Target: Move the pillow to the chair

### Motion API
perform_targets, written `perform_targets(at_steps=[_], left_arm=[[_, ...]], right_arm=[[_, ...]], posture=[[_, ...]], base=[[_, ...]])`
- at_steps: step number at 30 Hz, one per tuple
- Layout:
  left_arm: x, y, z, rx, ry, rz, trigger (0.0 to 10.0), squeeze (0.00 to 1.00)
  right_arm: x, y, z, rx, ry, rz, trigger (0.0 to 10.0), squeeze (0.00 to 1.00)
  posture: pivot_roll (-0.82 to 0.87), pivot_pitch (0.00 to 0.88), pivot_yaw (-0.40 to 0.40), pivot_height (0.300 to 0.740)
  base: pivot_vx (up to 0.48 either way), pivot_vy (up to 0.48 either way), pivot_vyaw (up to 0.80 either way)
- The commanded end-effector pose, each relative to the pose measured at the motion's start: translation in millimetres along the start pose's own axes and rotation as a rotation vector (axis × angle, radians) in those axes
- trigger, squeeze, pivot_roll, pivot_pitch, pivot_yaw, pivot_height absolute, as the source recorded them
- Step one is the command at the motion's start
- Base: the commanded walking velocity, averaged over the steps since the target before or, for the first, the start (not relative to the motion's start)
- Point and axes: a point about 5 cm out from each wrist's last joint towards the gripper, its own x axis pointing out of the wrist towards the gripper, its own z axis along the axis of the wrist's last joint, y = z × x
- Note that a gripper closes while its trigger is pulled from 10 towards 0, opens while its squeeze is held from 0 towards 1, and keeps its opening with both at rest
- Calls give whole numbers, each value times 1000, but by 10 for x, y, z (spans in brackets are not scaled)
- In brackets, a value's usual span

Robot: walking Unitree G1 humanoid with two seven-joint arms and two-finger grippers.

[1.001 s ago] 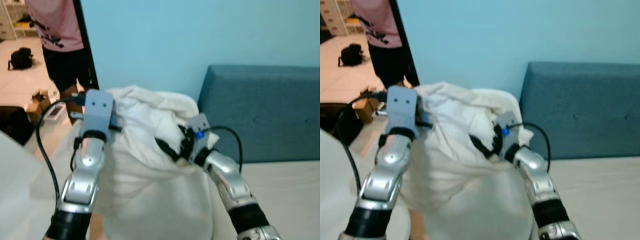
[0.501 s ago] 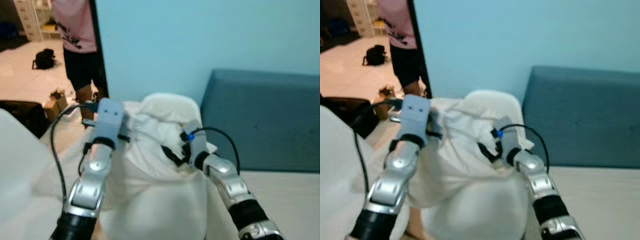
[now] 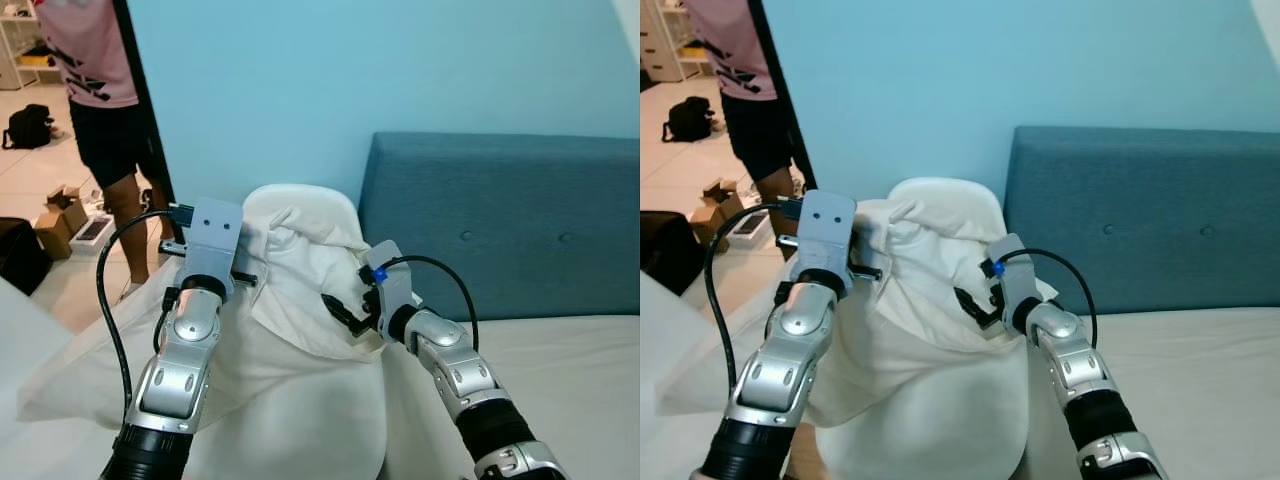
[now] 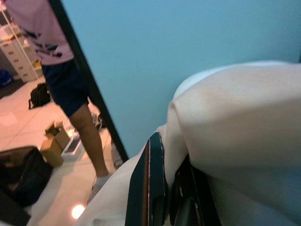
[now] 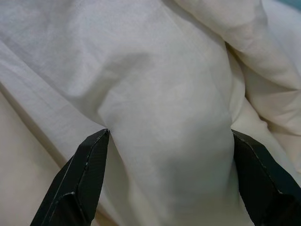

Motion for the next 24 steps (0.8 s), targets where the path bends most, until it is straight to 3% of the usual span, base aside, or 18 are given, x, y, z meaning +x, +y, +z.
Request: perform_targets(at_steps=[1,3,9,24], left_arm=[[14,22,6,13,-6,20,10000,0],[14,22,6,13,-6,20,10000,0],[12,-23,18,19,-11,6,10000,0],[17,-62,20,46,-25,-1,10000,0]], right_arm=[[9,34,-75,6,43,19,10000,0],[9,34,-75,6,43,19,10000,0],[7,17,-141,-1,107,8,10000,0],[2,17,-168,-2,137,6,10000,0]], posture=[[79,0,-44,740],[79,0,-44,740],[77,0,-45,721],[75,0,-45,671]], base=[[-480,0,0],[-480,0,0],[0,0,0],[0,0,0]])
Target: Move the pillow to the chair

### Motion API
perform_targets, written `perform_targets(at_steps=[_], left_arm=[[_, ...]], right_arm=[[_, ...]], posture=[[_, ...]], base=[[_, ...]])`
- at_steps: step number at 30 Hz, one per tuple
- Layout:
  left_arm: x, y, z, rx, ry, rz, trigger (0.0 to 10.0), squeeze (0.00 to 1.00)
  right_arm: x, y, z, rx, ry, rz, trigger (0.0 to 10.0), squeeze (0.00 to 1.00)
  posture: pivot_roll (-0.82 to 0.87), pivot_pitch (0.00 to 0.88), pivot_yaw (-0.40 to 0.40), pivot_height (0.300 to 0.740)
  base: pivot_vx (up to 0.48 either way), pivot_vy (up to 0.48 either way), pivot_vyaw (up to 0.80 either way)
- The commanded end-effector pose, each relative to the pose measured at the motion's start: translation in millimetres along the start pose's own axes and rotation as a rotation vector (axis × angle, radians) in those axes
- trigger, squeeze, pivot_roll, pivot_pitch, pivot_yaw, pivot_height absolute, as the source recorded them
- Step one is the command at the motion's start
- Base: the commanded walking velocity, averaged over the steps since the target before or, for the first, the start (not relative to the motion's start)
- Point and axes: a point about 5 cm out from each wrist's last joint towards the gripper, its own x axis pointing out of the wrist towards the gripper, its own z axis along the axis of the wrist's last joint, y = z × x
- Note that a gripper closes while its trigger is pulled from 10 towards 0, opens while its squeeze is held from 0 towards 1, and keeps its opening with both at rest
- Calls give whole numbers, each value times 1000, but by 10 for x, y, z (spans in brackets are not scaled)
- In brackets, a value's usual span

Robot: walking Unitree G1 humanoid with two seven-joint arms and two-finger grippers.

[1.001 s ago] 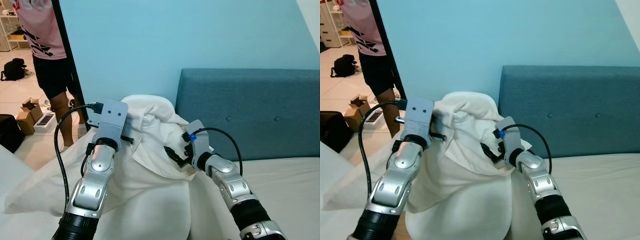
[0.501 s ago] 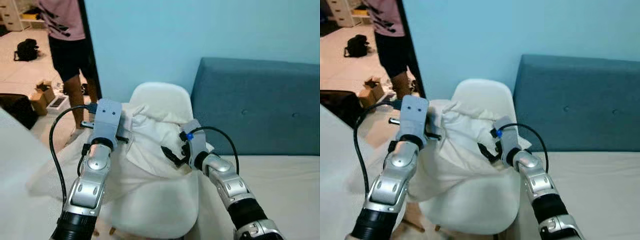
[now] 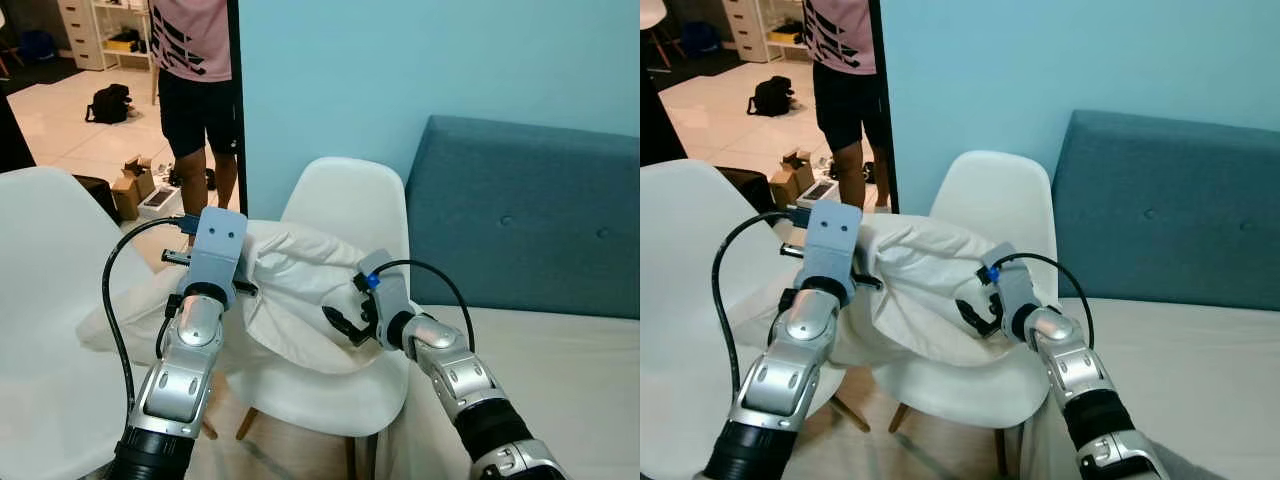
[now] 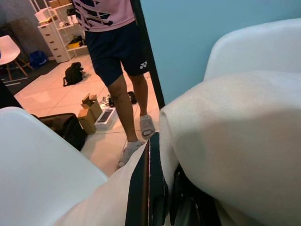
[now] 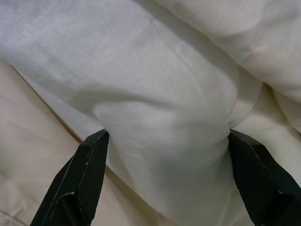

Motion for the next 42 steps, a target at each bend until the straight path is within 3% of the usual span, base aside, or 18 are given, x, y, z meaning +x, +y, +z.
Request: perform_targets(at_steps=[1,7,10,11,13,17,21,24,27,29,33,34,35,38,39,40,42], left_arm=[[28,-6,125,12,-68,8,10000,0],[30,-30,105,12,-66,11,10000,0],[92,-44,134,-36,-87,17,10000,0],[217,-52,263,-68,-151,22,10000,0],[262,-57,322,-74,-178,20,10000,0],[443,-222,710,-108,-320,-41,10000,0],[474,-330,816,-131,-344,-66,10000,0],[587,-412,851,-155,-305,-60,10000,0],[667,-381,844,-170,-279,-37,10000,0],[836,-241,884,-228,-242,27,10000,0],[913,-154,931,-258,-233,63,10000,0],[1003,-46,1076,-314,-253,97,10000,0],[1003,-46,1076,-314,-253,97,10000,0],[1075,23,1405,-398,-331,103,10000,0],[1062,-40,1529,-439,-367,73,10000,0],[1062,-40,1529,-439,-367,73,10000,0],[998,-258,1629,-515,-396,-21,10000,0]], right_arm=[[4,0,-33,3,27,-4,10000,0],[5,-24,-61,-1,51,-30,10000,0],[3,-59,-77,7,64,-59,10000,0],[3,-84,-85,19,72,-82,10000,0],[3,-86,-86,22,73,-86,10000,0],[-7,-54,-77,22,65,-87,10000,0],[-18,-49,-74,23,62,-89,10000,0],[-43,-40,-73,23,60,-93,10000,0],[-51,-45,-69,23,57,-101,10000,0],[-69,-80,-49,27,47,-135,10000,0],[-77,-113,-35,32,39,-161,10000,0],[-102,-202,25,49,2,-218,10000,0],[-102,-202,25,49,2,-218,10000,0],[-167,-385,194,101,-96,-312,10000,0],[-206,-449,291,111,-157,-339,10000,0],[-206,-449,291,111,-157,-339,10000,0],[-262,-514,402,120,-222,-370,10000,0]], posture=[[75,0,-45,671],[73,0,-43,646],[77,0,-43,636],[74,0,-41,626],[74,0,-41,621],[50,0,-20,601],[46,0,-17,591],[34,0,-10,576],[29,0,-5,571],[25,0,3,561],[24,0,5,556],[13,0,16,551],[13,0,16,551],[8,0,19,541],[7,0,19,537],[7,0,19,537],[7,0,19,537]], base=[[0,0,0],[0,0,0],[0,0,0],[0,0,0],[0,0,0],[0,0,0],[0,0,0],[0,0,0],[0,0,0],[0,0,0],[0,0,0],[0,0,0],[0,0,0],[0,0,0],[0,0,0],[0,0,0],[0,0,0]])
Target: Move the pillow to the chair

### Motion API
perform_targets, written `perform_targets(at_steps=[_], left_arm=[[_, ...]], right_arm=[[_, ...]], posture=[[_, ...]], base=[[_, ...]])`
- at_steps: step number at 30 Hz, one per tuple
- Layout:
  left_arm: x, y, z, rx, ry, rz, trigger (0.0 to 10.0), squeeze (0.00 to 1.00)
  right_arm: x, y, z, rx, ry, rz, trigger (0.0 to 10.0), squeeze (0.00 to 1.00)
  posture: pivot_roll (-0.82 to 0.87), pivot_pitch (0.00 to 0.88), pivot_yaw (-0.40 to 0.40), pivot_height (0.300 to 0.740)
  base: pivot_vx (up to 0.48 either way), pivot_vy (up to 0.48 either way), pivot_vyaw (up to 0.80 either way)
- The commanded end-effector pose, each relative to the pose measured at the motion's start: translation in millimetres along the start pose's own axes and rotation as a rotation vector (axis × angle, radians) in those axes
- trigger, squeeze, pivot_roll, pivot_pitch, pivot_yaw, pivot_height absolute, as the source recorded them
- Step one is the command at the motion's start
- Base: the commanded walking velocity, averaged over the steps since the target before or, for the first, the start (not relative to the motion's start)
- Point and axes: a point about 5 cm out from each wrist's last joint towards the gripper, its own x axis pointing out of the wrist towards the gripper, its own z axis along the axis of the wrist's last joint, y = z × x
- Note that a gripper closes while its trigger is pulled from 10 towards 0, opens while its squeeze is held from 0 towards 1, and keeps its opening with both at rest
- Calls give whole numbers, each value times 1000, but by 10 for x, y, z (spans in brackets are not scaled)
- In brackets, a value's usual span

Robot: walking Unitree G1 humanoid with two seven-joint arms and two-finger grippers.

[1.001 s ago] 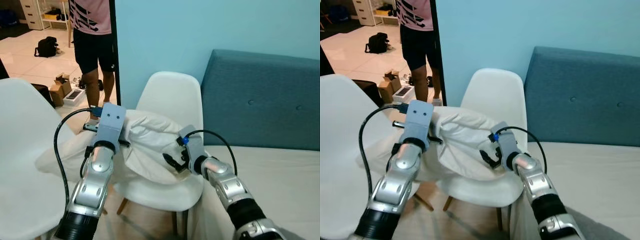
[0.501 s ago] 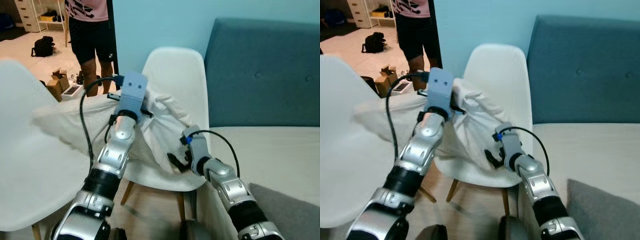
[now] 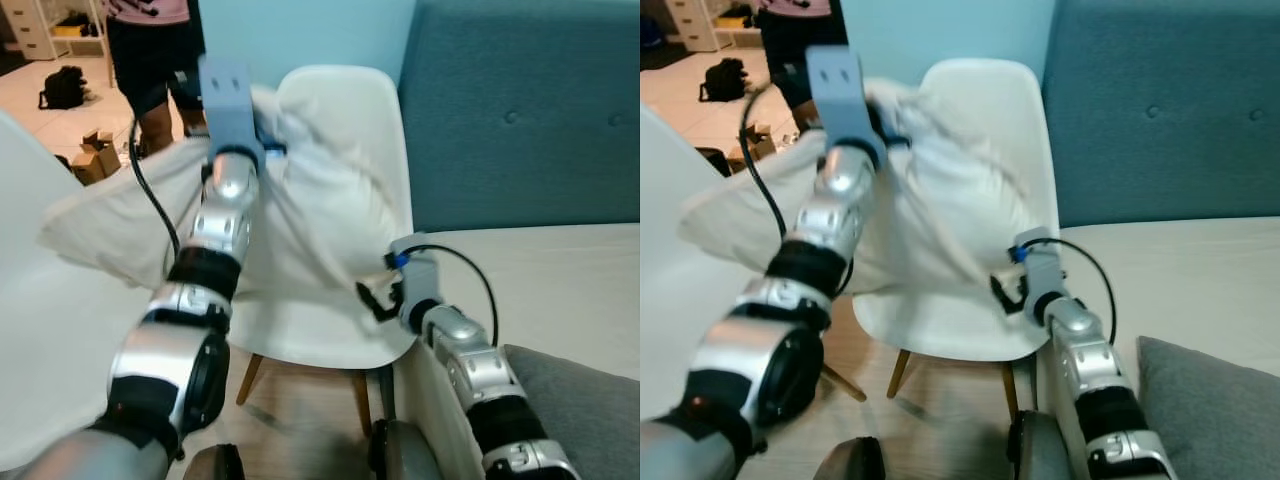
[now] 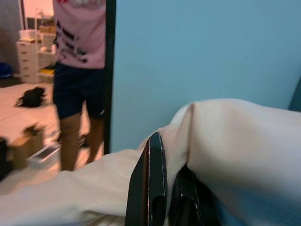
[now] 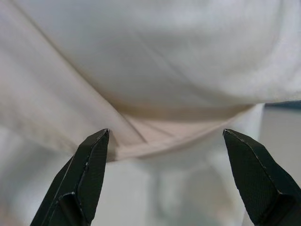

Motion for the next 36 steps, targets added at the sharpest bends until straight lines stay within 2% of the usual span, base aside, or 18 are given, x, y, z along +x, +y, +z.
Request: perform_targets(at_steps=[1,4,6,7,8,9,11,12,14,17,19,20,21,25,27,28,32,36], left_arm=[[-95,-374,71,-140,-39,-147,10000,0],[-157,-496,34,-196,-23,-198,10000,0],[-494,-940,-144,-334,63,-421,10000,0],[-494,-940,-144,-334,63,-421,10000,0],[-673,-1106,-227,-372,100,-507,10000,0],[-673,-1106,-227,-372,100,-507,10000,0],[-996,-1318,-412,-452,186,-624,10000,0],[-996,-1318,-412,-452,186,-624,10000,0],[-1164,-1371,-513,-563,249,-655,10000,0],[-1327,-1354,-621,-654,316,-679,10000,0],[-1327,-1354,-621,-654,316,-679,10000,0],[-1398,-1326,-682,-659,339,-691,10000,0],[-1476,-1262,-782,-639,389,-704,10000,1000],[-1581,-1115,-919,-588,441,-718,10000,1000],[-1627,-854,-1070,-504,511,-684,10000,1000],[-1627,-854,-1070,-504,511,-684,10000,1000],[-1531,-280,-1179,-359,568,-543,10000,1000],[-1477,-126,-1115,-309,541,-522,10000,1000]], right_arm=[[-3,-43,168,11,-87,-22,10000,0],[-4,-61,190,12,-96,-30,10000,0],[-4,-131,236,6,-111,-73,10000,0],[-4,-131,236,6,-111,-73,10000,0],[-2,-163,245,2,-112,-92,10000,0],[-2,-163,245,2,-112,-92,10000,0],[5,-209,255,6,-115,-122,10000,0],[5,-209,255,6,-115,-122,10000,0],[12,-218,268,8,-123,-129,10000,0],[26,-189,299,17,-136,-118,10000,0],[26,-189,299,17,-136,-118,10000,0],[34,-165,314,22,-141,-105,10000,0],[47,-131,312,28,-133,-80,10000,0],[65,-97,277,-6,-90,-54,10000,0],[70,-204,176,-63,3,-115,10000,0],[70,-204,176,-63,3,-115,10000,0],[25,-465,30,-139,131,-266,10000,0],[23,-486,35,-157,131,-273,10000,0]], posture=[[11,0,16,537],[17,0,14,537],[22,0,10,537],[22,0,10,537],[30,0,7,537],[30,0,7,537],[36,0,5,537],[36,0,5,537],[41,0,2,537],[44,0,-3,537],[44,0,-3,537],[46,0,-4,537],[52,0,-6,537],[50,0,-7,537],[53,0,-12,537],[53,0,-12,537],[62,0,-22,537],[61,0,-24,537]], base=[[0,0,0],[0,0,0],[0,0,0],[0,0,0],[0,0,0],[0,0,0],[0,0,0],[0,0,0],[0,0,0],[0,0,0],[0,0,0],[0,0,0],[0,0,0],[0,0,0],[0,0,0],[0,0,0],[0,0,0],[0,0,0]])
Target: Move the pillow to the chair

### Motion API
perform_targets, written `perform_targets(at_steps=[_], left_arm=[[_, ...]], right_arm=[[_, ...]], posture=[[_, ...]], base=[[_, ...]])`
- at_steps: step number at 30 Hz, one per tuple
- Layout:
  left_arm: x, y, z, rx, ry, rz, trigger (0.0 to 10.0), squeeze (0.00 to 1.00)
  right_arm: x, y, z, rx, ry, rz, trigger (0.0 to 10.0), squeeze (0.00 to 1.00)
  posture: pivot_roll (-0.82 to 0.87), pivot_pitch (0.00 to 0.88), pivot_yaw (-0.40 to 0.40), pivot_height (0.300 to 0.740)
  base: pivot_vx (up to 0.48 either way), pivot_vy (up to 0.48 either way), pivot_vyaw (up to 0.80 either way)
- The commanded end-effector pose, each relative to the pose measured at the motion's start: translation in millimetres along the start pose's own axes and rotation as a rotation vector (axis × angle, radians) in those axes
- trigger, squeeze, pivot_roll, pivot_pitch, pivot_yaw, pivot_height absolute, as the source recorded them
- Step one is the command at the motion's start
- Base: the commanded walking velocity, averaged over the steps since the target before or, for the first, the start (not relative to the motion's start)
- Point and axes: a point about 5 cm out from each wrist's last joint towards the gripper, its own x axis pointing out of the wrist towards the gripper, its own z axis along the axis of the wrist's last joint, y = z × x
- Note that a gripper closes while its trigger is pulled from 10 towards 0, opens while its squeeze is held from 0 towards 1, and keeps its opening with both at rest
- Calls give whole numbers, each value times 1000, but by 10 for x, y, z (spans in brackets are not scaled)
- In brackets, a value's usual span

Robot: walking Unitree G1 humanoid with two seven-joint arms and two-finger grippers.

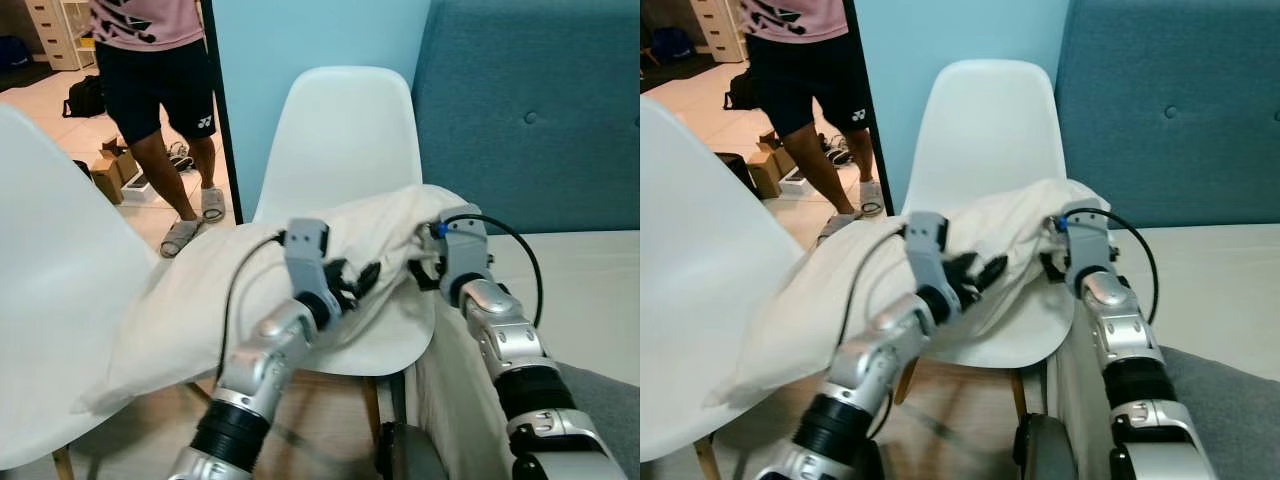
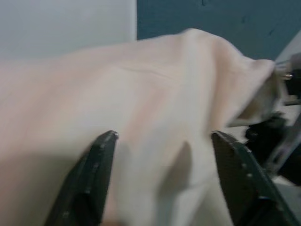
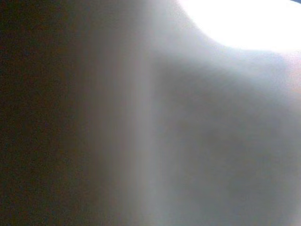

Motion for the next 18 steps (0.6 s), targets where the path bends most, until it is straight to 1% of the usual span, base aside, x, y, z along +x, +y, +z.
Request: perform_targets(at_steps=[1,2,3,4,5,6,7,8,9,10,11,12,13,14,15,16,17,18], left_arm=[[-65,99,71,36,-14,44,10000,1000],[-98,157,177,84,-50,77,10000,1000],[-157,231,354,150,-108,125,10000,1000],[-157,231,354,150,-108,125,10000,1000],[-276,328,673,284,-208,199,10000,1000],[-276,328,673,284,-208,199,10000,1000],[-333,354,802,349,-245,222,10000,1000],[-386,364,891,406,-259,240,10000,1000],[-386,364,891,406,-259,240,10000,1000],[-463,362,975,518,-255,239,10000,1000],[-547,351,973,652,-205,212,10000,1000],[-612,338,937,747,-147,184,10000,1000],[-612,338,937,747,-147,184,10000,1000],[-667,336,860,816,-76,151,10000,1000],[-735,362,733,854,25,131,10000,1000],[-735,362,733,854,25,131,10000,1000],[-835,395,568,872,133,118,10000,1000],[-922,412,439,872,215,110,10000,1000]], right_arm=[[21,16,78,-17,-23,3,10000,0],[21,18,101,-13,-40,9,10000,0],[20,18,126,-3,-57,16,10000,0],[20,18,126,-3,-57,16,10000,0],[19,9,147,3,-68,20,10000,0],[19,9,147,3,-68,20,10000,0],[19,7,149,4,-69,22,10000,0],[25,6,147,1,-64,22,10000,0],[25,6,147,1,-64,22,10000,0],[30,11,141,-1,-58,27,10000,0],[36,33,132,-4,-52,42,10000,0],[40,55,127,-6,-48,56,10000,0],[40,55,127,-6,-48,56,10000,0],[42,80,129,-9,-48,69,10000,0],[43,108,135,-12,-51,84,10000,0],[43,108,135,-12,-51,84,10000,0],[43,137,144,-14,-56,98,10000,0],[44,158,146,-16,-57,110,10000,0]], posture=[[59,0,-25,537],[59,0,-26,537],[60,0,-29,537],[60,0,-29,537],[63,0,-31,537],[63,0,-31,537],[63,0,-31,537],[67,0,-35,537],[67,0,-35,537],[72,0,-36,537],[76,0,-35,537],[77,0,-36,537],[77,0,-36,537],[77,0,-36,537],[83,0,-35,537],[83,0,-35,537],[85,0,-34,537],[86,0,-35,537]], base=[[0,0,0],[0,0,0],[0,0,0],[0,0,0],[0,0,0],[0,0,0],[0,0,0],[0,0,0],[0,0,0],[0,0,0],[0,0,0],[0,0,0],[0,0,0],[0,0,0],[0,0,0],[0,0,0],[0,0,0],[0,0,0]])
